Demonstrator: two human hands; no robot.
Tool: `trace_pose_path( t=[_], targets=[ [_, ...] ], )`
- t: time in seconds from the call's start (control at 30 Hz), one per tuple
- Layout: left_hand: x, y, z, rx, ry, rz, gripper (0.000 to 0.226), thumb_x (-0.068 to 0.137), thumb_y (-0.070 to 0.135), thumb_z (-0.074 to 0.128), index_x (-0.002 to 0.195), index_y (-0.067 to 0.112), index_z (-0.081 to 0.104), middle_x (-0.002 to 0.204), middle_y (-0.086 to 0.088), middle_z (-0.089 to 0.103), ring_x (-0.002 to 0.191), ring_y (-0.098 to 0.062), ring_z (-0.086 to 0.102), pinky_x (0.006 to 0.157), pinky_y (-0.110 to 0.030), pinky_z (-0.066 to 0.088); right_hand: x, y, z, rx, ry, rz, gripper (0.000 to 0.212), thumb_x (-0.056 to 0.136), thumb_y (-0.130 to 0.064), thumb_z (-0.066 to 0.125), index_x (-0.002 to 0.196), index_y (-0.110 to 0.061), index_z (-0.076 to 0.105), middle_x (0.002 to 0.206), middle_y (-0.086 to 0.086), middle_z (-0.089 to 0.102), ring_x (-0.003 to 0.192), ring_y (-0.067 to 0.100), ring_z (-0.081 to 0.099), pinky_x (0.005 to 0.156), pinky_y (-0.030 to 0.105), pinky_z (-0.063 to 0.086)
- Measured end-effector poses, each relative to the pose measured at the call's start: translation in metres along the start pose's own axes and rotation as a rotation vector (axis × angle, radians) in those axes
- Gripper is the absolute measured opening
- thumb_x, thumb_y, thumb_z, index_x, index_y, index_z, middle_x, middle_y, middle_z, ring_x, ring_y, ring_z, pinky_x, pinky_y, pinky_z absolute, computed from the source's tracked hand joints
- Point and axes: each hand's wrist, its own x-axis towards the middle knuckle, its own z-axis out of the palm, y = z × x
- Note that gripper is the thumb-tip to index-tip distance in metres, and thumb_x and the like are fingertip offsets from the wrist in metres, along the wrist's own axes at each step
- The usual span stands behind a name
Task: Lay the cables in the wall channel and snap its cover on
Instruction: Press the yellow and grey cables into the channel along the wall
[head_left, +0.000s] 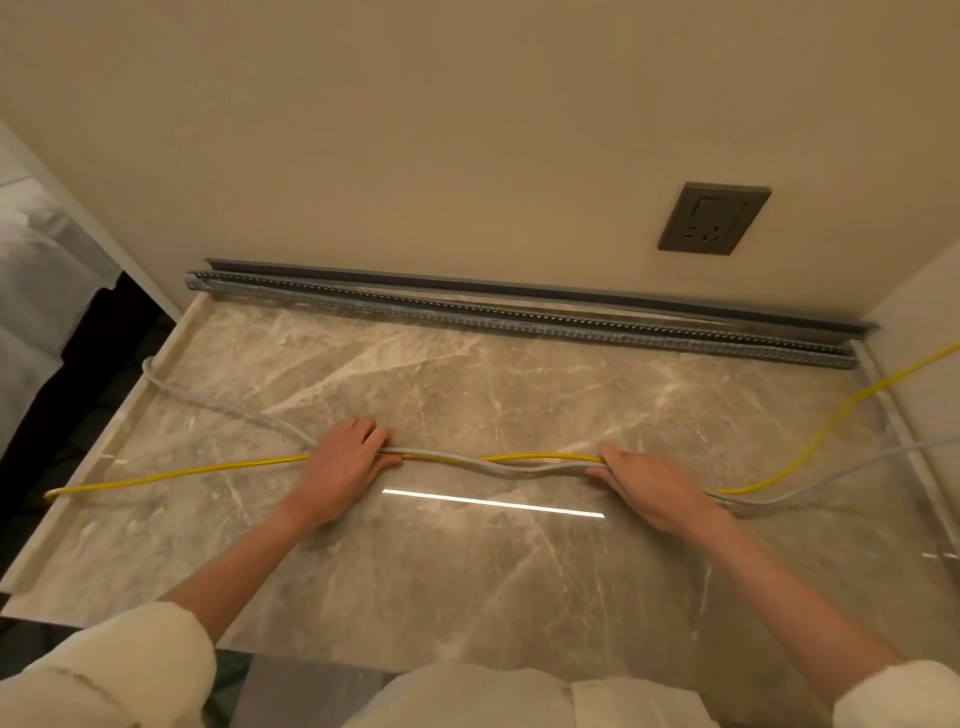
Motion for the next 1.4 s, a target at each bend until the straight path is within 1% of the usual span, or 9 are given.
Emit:
trace_pose_path(
  t=[0.17,0.4,0.47,0.73,0.87,1.0,1.17,1.27,1.4],
  targets=[
    [0.019,-0.021,0.000,0.107,0.009,0.010,0.069,0.094,0.053,0.006,0.078,0.009,0.057,0.072,-0.012,0.061,0.064,-0.031,0.060,0.059,-0.037,0.048,0.013,0.011,-0.013,0.013,-0.005,0.058,0.036,0.100,-0.047,0.026,0.095,-0.015,0.041,0.096,0.017,0.068,0.088,0.037,0.063,0.070,0.041,0.044],
    [0.064,-0.043,-0.002,0.096,-0.005,-0.064,0.019,0.095,0.025,0.047,0.086,0.009,0.054,0.073,-0.013,0.060,0.069,-0.032,0.059,0.069,-0.040,0.041,0.032,0.023,-0.031,0.059,0.044,0.068,0.034,0.100,-0.045,0.024,0.087,-0.017,0.040,0.085,0.016,0.067,0.076,0.036,0.062,0.065,0.040,0.045],
    [0.078,-0.045,-0.004,0.067,-0.009,-0.108,0.012,0.094,0.019,0.048,0.091,0.009,0.055,0.076,-0.015,0.060,0.071,-0.033,0.058,0.072,-0.041,0.039,0.039,0.026,-0.034,0.069,0.072,0.074,0.034,0.100,-0.046,0.023,0.087,-0.018,0.038,0.084,0.016,0.067,0.074,0.035,0.062,0.063,0.039,0.044],
    [0.139,-0.044,-0.013,-0.019,0.022,-0.120,0.024,0.098,0.026,0.043,0.084,0.009,0.052,0.070,-0.014,0.063,0.069,-0.033,0.058,0.064,-0.034,0.027,0.060,0.047,-0.046,0.094,0.125,0.157,0.039,0.099,-0.048,0.022,0.086,-0.018,0.043,0.086,0.014,0.066,0.076,0.033,0.061,0.067,0.039,0.047],
    [0.154,-0.040,-0.007,-0.029,-0.015,-0.149,0.024,0.099,0.029,0.040,0.088,0.011,0.053,0.078,-0.014,0.066,0.078,-0.032,0.059,0.070,-0.037,0.032,0.067,0.059,-0.046,0.057,0.063,0.194,0.041,0.100,-0.046,0.020,0.096,-0.014,0.046,0.092,0.015,0.066,0.080,0.032,0.062,0.075,0.042,0.050],
    [0.155,-0.035,0.005,-0.084,-0.042,-0.201,0.025,0.098,0.030,0.042,0.093,0.012,0.058,0.088,-0.013,0.069,0.084,-0.030,0.061,0.078,-0.038,0.039,0.075,0.056,-0.039,-0.002,0.046,0.216,0.038,0.099,-0.047,0.030,0.099,-0.013,0.046,0.098,0.015,0.067,0.088,0.034,0.064,0.071,0.038,0.043],
    [0.153,-0.034,0.010,-0.148,-0.030,-0.234,0.026,0.097,0.031,0.044,0.090,0.012,0.059,0.088,-0.012,0.067,0.086,-0.028,0.058,0.082,-0.038,0.036,0.101,0.020,-0.033,0.085,0.107,0.120,0.020,0.094,-0.034,0.050,0.098,-0.015,0.045,0.100,0.011,0.062,0.088,0.028,0.059,0.071,0.033,0.042],
    [0.152,-0.033,0.009,-0.191,-0.026,-0.253,0.025,0.096,0.031,0.046,0.091,0.011,0.060,0.089,-0.012,0.065,0.088,-0.029,0.057,0.083,-0.039,0.035,0.125,-0.013,-0.027,0.064,0.202,0.004,0.026,0.094,-0.033,0.051,0.111,-0.013,0.047,0.109,0.010,0.053,0.098,0.025,0.050,0.084,0.035,0.041],
    [0.147,-0.028,0.008,-0.213,-0.002,-0.256,0.022,0.094,0.029,0.050,0.092,0.010,0.060,0.092,-0.014,0.063,0.092,-0.030,0.055,0.083,-0.039,0.034,0.158,-0.062,-0.024,0.096,0.245,-0.064,0.031,0.096,-0.028,0.047,0.125,-0.016,0.043,0.108,0.010,0.046,0.095,0.023,0.045,0.082,0.034,0.041]
  ],
)
